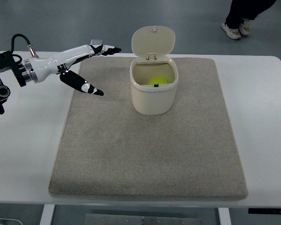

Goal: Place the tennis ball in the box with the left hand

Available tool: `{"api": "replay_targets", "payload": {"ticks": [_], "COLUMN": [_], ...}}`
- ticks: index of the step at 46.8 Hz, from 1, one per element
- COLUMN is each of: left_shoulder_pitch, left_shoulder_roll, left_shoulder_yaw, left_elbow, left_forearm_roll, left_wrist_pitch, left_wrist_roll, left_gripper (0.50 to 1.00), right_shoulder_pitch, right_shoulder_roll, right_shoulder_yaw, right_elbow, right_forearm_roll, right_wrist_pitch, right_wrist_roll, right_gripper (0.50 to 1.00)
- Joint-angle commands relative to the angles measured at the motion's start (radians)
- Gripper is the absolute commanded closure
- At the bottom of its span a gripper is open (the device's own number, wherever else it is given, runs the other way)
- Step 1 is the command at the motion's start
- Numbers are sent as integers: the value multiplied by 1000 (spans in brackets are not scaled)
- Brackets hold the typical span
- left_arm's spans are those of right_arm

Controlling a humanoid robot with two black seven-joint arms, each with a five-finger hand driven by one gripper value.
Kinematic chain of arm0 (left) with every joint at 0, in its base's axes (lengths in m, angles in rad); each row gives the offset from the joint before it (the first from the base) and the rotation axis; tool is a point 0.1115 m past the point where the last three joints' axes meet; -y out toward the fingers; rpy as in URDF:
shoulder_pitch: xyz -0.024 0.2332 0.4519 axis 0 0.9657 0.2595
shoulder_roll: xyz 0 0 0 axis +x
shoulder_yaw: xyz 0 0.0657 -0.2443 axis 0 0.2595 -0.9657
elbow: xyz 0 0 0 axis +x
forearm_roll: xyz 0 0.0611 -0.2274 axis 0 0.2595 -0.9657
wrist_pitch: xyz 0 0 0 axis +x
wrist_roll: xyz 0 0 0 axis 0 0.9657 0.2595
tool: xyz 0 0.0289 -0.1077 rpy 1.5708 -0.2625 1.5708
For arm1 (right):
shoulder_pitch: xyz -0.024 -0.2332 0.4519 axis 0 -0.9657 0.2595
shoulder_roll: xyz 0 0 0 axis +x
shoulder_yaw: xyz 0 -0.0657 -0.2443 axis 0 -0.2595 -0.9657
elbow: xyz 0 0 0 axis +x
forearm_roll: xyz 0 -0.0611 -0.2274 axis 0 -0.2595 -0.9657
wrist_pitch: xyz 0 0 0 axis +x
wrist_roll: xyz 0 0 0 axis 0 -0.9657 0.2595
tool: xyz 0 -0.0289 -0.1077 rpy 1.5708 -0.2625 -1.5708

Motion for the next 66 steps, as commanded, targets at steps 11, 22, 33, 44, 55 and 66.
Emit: {"api": "replay_targets", "payload": {"ticks": [11,22,33,44,55,66], "left_shoulder_pitch": [93,112,113,120,129,130], "left_shoulder_roll": [-4,-6,-104,-136,-203,-245], "left_shoulder_yaw": [-35,-81,-101,-205,-273,-290], "left_elbow": [18,127,334,437,564,622], "left_forearm_roll": [-360,-549,-646,-762,-968,-1164], "left_wrist_pitch": [-32,-293,-422,-540,-540,-540], "left_wrist_roll": [6,24,127,299,472,534], "left_gripper": [506,506,506,506,506,506], "right_shoulder_pitch": [0,0,0,0,0,0], "right_shoulder_roll": [0,0,0,0,0,0], "right_shoulder_yaw": [0,0,0,0,0,0], "right_elbow": [0,0,0,0,0,0], "right_forearm_roll": [0,0,0,0,0,0], "right_wrist_pitch": [0,0,0,0,0,-2], "right_wrist_roll": [0,0,0,0,0,0], "right_gripper": [562,562,562,562,562,562]}}
